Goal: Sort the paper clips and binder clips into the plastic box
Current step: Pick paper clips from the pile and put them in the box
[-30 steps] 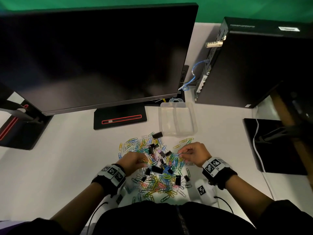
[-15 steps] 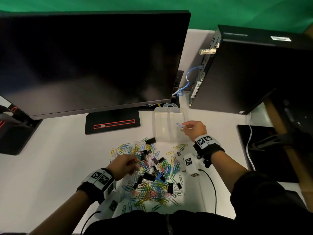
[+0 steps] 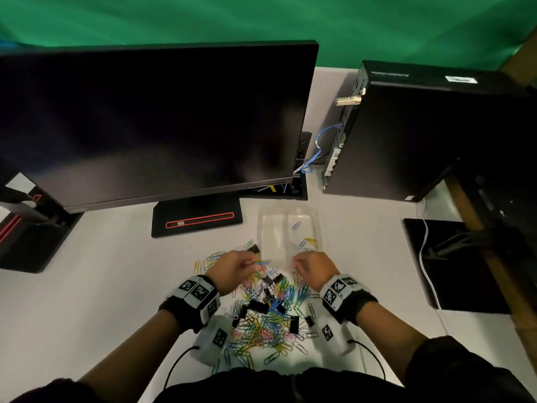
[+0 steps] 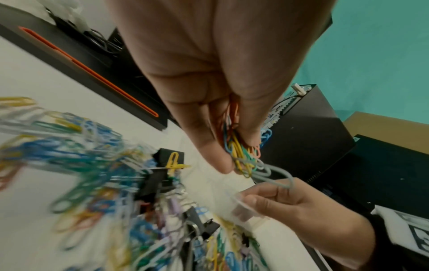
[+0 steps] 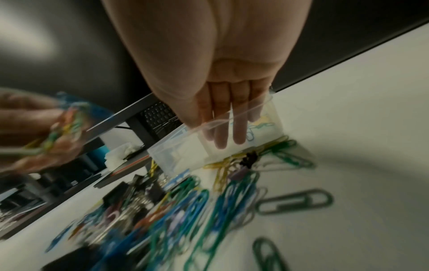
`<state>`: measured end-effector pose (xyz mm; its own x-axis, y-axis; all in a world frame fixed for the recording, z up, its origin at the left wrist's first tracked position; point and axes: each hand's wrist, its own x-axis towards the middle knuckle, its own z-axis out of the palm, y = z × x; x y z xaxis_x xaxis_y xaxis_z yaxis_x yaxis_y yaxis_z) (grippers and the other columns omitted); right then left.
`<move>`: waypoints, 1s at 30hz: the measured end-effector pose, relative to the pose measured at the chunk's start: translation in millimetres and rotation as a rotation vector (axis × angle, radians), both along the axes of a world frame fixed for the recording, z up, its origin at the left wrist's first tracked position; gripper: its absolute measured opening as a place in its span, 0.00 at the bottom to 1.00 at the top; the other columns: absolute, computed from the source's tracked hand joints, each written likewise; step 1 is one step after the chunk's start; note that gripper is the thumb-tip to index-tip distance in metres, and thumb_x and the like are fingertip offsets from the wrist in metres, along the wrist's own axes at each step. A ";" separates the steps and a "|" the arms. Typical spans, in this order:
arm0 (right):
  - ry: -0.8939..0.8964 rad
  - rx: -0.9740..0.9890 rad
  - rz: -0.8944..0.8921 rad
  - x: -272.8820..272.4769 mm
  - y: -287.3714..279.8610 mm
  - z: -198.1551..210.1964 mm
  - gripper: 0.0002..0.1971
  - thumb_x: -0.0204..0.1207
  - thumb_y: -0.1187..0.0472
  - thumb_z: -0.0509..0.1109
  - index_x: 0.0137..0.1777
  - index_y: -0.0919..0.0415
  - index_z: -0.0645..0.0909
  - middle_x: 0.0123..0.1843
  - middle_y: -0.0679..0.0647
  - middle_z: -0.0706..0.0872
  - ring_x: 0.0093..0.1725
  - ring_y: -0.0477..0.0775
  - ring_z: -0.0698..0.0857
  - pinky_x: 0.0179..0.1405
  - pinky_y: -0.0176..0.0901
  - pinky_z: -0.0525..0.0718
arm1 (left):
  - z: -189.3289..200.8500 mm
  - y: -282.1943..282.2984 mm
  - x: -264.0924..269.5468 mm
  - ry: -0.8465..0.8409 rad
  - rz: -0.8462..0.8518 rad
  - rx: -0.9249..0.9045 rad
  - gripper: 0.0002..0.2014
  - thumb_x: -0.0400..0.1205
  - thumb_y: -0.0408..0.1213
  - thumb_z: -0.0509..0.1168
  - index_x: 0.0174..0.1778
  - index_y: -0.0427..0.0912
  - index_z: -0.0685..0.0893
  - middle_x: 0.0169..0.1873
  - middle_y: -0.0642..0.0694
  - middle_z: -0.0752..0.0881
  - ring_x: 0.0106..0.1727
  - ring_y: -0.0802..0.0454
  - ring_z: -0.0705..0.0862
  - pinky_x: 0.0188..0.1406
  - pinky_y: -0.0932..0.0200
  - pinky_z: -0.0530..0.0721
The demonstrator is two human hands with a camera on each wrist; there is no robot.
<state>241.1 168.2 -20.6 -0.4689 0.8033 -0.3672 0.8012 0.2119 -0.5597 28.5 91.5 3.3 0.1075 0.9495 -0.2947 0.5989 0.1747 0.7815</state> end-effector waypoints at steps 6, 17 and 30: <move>0.041 0.108 0.083 7.4 -17.9 1.9 0.14 0.80 0.62 0.58 0.61 0.64 0.81 0.60 0.61 0.85 0.61 0.60 0.80 0.62 0.45 0.75 | 8.6 34.7 35.1 -0.101 0.018 -0.024 0.09 0.81 0.38 0.64 0.51 0.38 0.84 0.38 0.45 0.87 0.28 0.57 0.85 0.35 0.62 0.85; -0.046 0.132 -0.237 67.5 -14.1 -11.2 0.17 0.72 0.66 0.65 0.61 0.57 0.79 0.61 0.61 0.78 0.63 0.62 0.74 0.63 0.44 0.71 | -12.3 83.0 72.9 -0.378 0.207 -0.276 0.16 0.78 0.18 0.61 0.63 0.22 0.76 0.63 0.29 0.79 0.61 0.34 0.81 0.45 0.69 0.86; -0.072 0.039 -0.075 51.6 -29.8 -27.5 0.23 0.71 0.61 0.70 0.68 0.58 0.74 0.66 0.56 0.75 0.67 0.58 0.72 0.68 0.43 0.70 | 15.8 30.1 43.9 -0.127 0.001 -0.133 0.13 0.80 0.27 0.60 0.58 0.40 0.82 0.45 0.48 0.86 0.38 0.58 0.83 0.39 0.65 0.82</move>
<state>292.6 138.4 -48.1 -0.3808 0.8494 -0.3653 0.8533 0.1706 -0.4927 72.3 121.6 19.1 0.1512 0.9030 -0.4021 0.4966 0.2823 0.8208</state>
